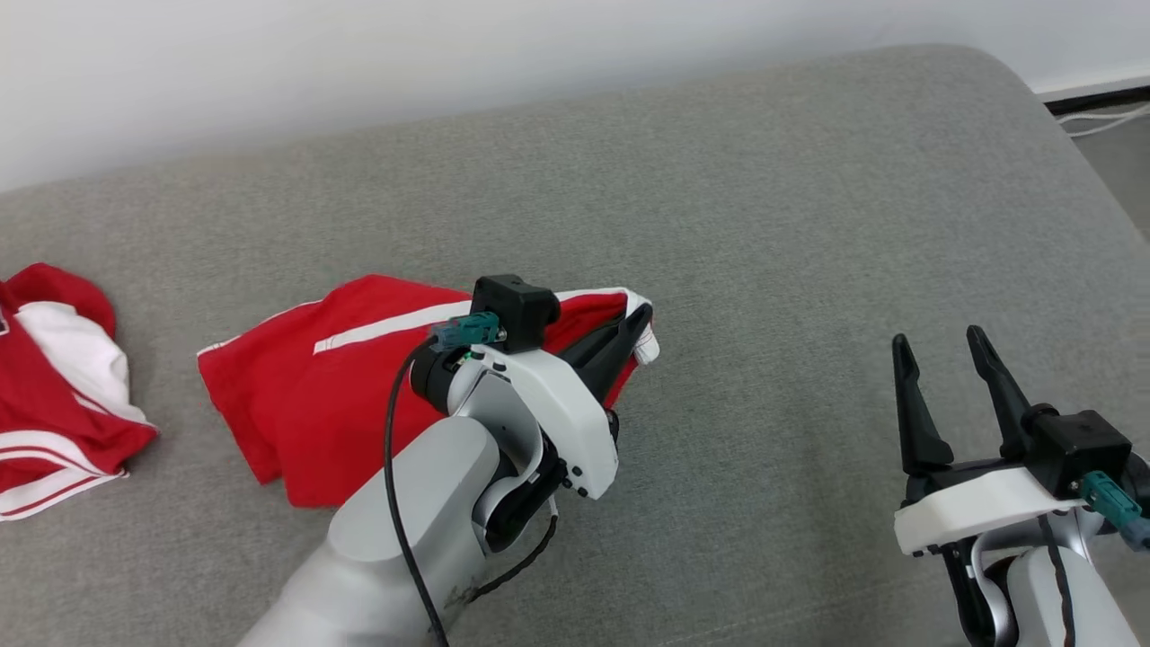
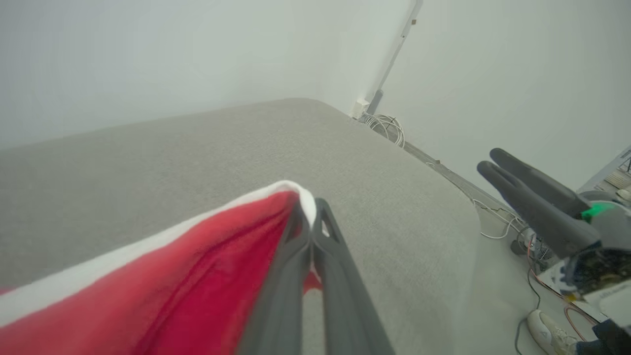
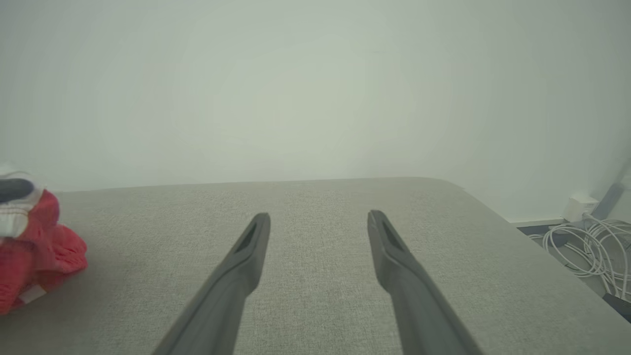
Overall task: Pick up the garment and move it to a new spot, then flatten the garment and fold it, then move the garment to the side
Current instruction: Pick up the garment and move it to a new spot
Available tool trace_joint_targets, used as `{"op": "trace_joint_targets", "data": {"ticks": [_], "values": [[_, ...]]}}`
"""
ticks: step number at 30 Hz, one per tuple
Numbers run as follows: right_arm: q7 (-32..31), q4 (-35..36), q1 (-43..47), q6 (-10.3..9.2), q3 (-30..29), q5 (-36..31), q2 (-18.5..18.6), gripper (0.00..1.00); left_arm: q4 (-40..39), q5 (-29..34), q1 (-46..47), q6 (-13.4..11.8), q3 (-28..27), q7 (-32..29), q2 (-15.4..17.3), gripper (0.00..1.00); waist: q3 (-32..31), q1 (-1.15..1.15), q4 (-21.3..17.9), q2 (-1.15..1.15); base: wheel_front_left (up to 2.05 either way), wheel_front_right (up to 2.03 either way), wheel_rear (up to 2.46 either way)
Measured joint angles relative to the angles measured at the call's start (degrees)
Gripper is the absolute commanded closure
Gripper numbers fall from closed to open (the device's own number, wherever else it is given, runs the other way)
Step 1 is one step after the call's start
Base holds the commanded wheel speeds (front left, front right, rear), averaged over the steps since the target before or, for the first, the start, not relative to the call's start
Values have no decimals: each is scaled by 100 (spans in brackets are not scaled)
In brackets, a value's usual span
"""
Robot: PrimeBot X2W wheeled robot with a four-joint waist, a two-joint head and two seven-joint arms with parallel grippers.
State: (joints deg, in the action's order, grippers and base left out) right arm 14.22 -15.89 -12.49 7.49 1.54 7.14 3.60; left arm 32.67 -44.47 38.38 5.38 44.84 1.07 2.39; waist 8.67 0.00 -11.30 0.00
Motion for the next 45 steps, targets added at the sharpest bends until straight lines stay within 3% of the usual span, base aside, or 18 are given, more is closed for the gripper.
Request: {"op": "trace_joint_targets", "data": {"ticks": [6, 13, 14, 15, 16, 26, 34, 39, 45], "values": [[0, -16, -21, 0, 91, 29, -35, 0, 154, -499, 364, -265, 427, 375, 0, 100, 26, 0, -491, 0, 0, 0, 0], [0, -115, -7, 0, 127, 100, -52, 0, 753, -902, 446, -343, 739, 605, 1, 100, 22, 0, -1001, 0, 0, 0, 0], [0, -121, 3, 0, 124, 100, -54, 0, 822, -954, 447, -343, 792, 610, 1, 73, 17, 0, -1048, 0, 0, 0, 0], [0, -122, 14, 0, 123, 100, -54, 0, 883, -995, 446, -342, 845, 609, -2, 27, 12, 0, -1080, 0, 0, 0, 0], [0, -124, 19, 0, 120, 101, -55, 0, 923, -1054, 446, -341, 900, 608, -1, 0, 10, 0, -1102, 0, 0, 0, 0], [0, -130, 25, 0, 104, 138, -98, 0, 1148, -1187, 447, -283, 1293, 942, -1, 0, -92, 0, -1029, 0, 0, 0, 0], [0, -102, 249, 0, 31, 136, -103, 0, 792, -875, 394, -378, 1326, 1220, 249, 0, -273, 0, -614, 0, 0, 0, 0], [0, 3, 338, 0, -101, 129, -102, 0, 147, -693, 5, -768, 1282, 1284, 653, 0, -359, 0, -244, 0, 0, 0, 0], [0, 18, 417, 0, -125, 70, -77, 0, -837, -522, -526, -1451, 873, 1315, 1289, 0, -460, 0, 191, 0, 0, 0, 0]]}}
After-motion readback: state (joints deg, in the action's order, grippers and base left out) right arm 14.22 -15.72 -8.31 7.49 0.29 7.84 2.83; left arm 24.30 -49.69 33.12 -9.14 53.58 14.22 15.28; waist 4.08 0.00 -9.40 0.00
